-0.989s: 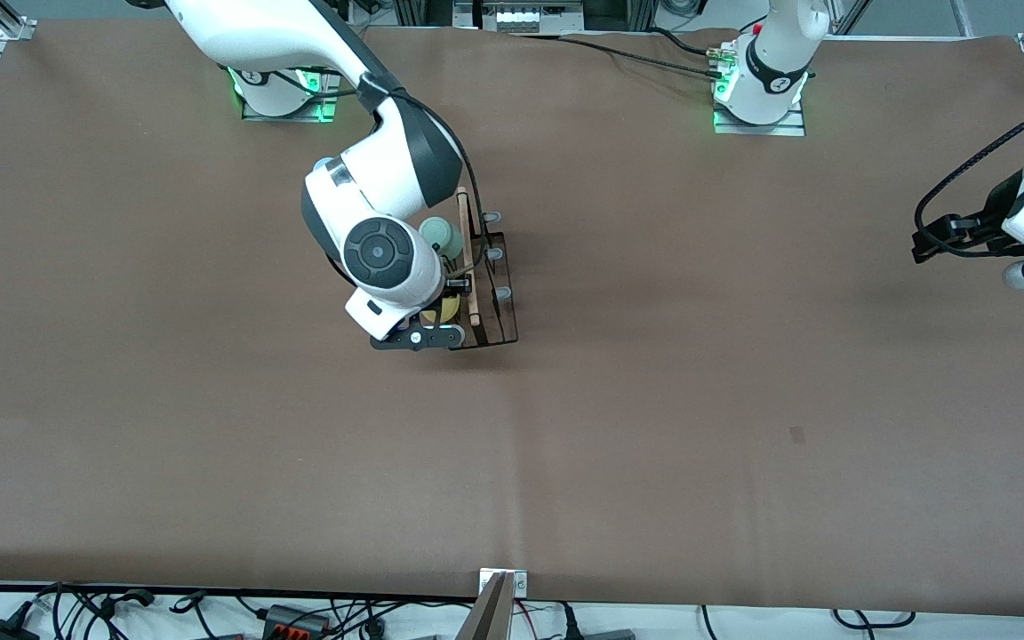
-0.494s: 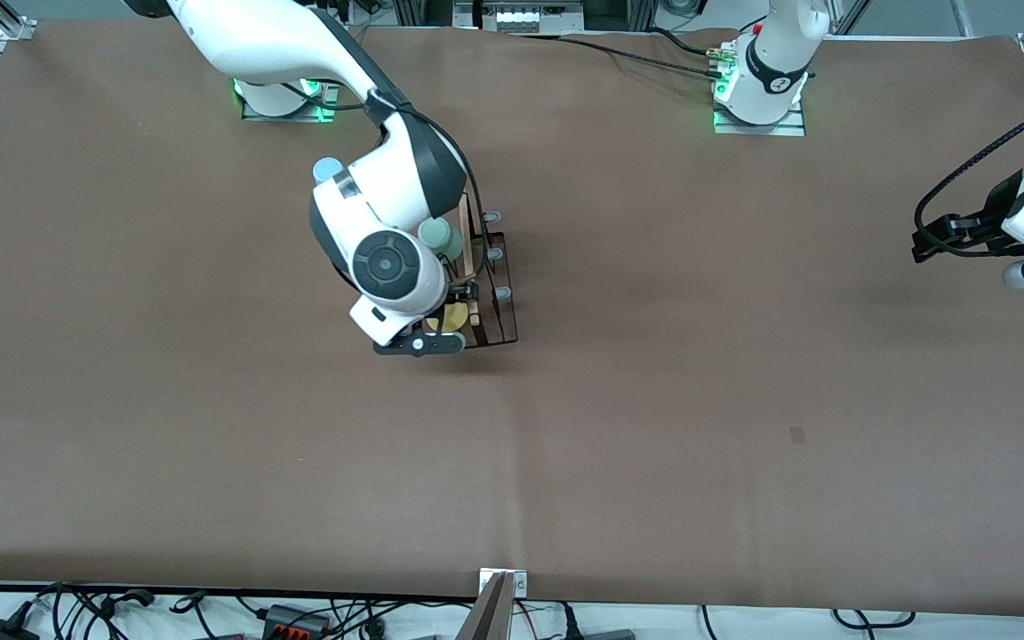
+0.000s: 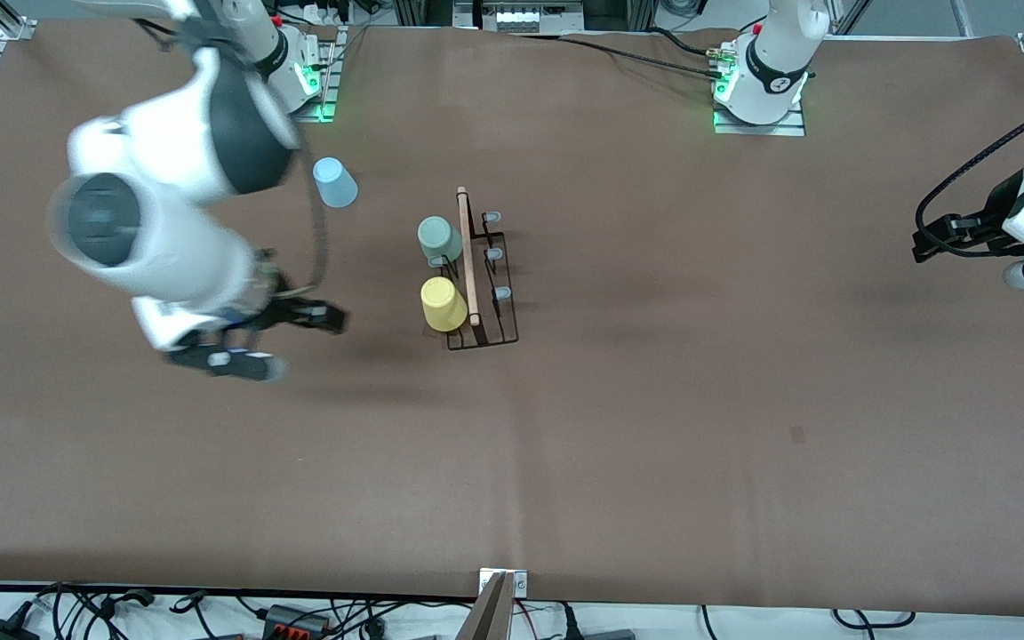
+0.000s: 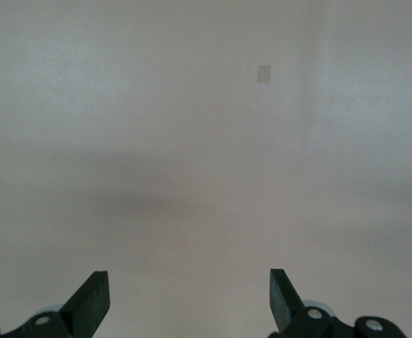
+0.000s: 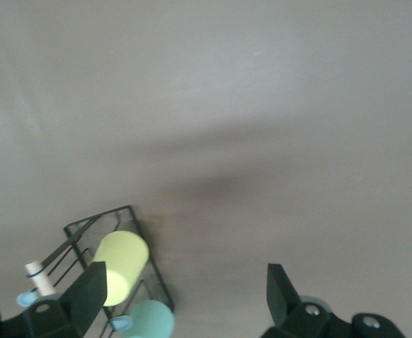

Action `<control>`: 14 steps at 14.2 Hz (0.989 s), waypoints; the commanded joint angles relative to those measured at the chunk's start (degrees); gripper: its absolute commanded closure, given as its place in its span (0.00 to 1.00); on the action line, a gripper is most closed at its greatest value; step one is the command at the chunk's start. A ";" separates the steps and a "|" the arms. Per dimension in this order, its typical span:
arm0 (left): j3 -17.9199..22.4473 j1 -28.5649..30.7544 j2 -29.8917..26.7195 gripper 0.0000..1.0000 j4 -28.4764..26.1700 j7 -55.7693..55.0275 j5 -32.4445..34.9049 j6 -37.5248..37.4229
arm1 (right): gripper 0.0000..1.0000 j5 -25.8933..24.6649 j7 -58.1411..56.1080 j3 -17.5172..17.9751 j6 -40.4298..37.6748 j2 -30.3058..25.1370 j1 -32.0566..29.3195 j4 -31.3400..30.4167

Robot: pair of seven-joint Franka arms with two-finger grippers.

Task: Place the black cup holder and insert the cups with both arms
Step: 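Open the right gripper and withdraw it from the holder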

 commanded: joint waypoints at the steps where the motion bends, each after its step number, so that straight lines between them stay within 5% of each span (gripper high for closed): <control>1: -0.18 0.32 -0.55 0.00 -0.02 -0.11 0.40 -0.64 | 0.00 -0.34 -7.44 0.49 -1.50 -1.90 -5.58 -0.11; 6: -0.18 0.32 -0.55 0.00 -0.02 -0.03 0.40 -0.64 | 0.00 -0.69 -17.37 -0.48 -1.06 -6.56 -15.69 -2.56; 14: -0.18 0.58 -0.55 0.00 -0.02 0.15 0.40 -0.64 | 0.00 -3.93 -26.36 -0.57 -3.87 -12.53 -20.10 -5.11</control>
